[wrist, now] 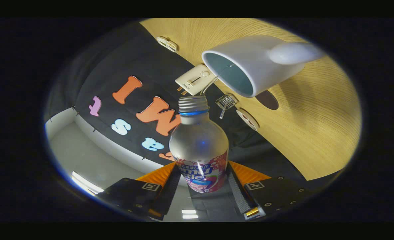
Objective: Take the bottle from table, then pour the juice into the cup, finally place the bottle on the coaster
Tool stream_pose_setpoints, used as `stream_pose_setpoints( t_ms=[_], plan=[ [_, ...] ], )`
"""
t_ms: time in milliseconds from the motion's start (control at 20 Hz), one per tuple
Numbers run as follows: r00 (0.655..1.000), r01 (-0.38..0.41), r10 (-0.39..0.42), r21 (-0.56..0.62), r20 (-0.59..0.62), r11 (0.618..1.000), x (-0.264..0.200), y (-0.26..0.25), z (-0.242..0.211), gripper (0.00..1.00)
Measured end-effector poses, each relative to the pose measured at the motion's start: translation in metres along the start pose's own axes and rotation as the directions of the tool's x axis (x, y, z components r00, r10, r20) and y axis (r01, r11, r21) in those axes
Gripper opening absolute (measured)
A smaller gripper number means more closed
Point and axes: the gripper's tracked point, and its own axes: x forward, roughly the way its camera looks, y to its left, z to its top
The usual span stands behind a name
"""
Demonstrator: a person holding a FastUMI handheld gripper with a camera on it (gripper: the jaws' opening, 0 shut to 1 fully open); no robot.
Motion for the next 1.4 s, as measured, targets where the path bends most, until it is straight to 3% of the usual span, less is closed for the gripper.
stream_pose_setpoints(
  t_ms=[350, 500, 950, 1250, 1400],
  plan=[
    [1.0, 0.018, -0.017, -0.049, 0.018, 0.999, 0.0, -0.004, 0.004, 0.77],
    [0.997, 0.066, -0.062, -0.092, 0.046, 0.994, 0.002, -0.016, 0.014, 0.77],
    [0.978, 0.203, -0.178, -0.306, 0.109, 0.93, -0.007, -0.049, 0.033, 0.77],
    [0.963, 0.269, -0.232, -0.523, 0.136, 0.809, -0.008, -0.057, 0.031, 0.77],
    [0.952, 0.305, -0.246, -0.654, 0.184, 0.692, -0.009, -0.059, 0.034, 0.78]
  ],
)
